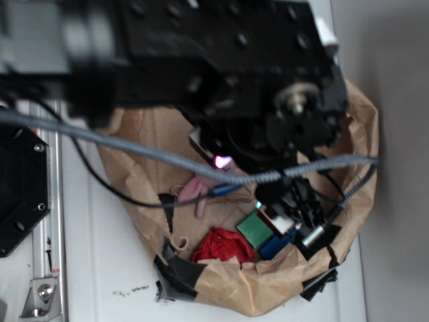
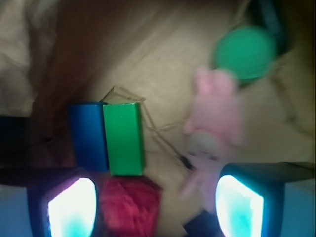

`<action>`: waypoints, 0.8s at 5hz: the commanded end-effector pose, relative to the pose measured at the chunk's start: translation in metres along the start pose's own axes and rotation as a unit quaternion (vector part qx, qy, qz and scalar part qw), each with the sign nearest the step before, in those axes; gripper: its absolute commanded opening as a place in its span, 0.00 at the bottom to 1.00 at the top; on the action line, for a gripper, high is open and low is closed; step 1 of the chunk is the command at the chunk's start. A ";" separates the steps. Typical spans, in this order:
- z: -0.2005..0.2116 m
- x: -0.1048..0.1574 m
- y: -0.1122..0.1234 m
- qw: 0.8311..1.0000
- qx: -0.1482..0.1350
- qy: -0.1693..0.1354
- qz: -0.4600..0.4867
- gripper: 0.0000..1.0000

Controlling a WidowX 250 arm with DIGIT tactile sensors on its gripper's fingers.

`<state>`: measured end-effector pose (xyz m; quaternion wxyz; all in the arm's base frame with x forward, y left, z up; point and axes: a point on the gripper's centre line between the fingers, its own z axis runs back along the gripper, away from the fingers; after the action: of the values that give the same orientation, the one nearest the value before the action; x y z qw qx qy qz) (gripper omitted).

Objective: Grab the red paper.

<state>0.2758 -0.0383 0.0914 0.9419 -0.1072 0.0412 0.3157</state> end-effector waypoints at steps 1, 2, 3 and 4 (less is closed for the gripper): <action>-0.030 -0.047 -0.042 0.990 -0.091 0.103 -0.023 1.00; -0.031 -0.064 -0.049 0.989 -0.083 0.114 -0.039 1.00; -0.059 -0.069 -0.037 0.989 -0.054 0.127 -0.055 1.00; -0.085 -0.071 -0.021 0.989 -0.022 0.127 -0.078 1.00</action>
<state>0.2394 -0.1087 0.0252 0.9387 -0.1739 0.1499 0.2571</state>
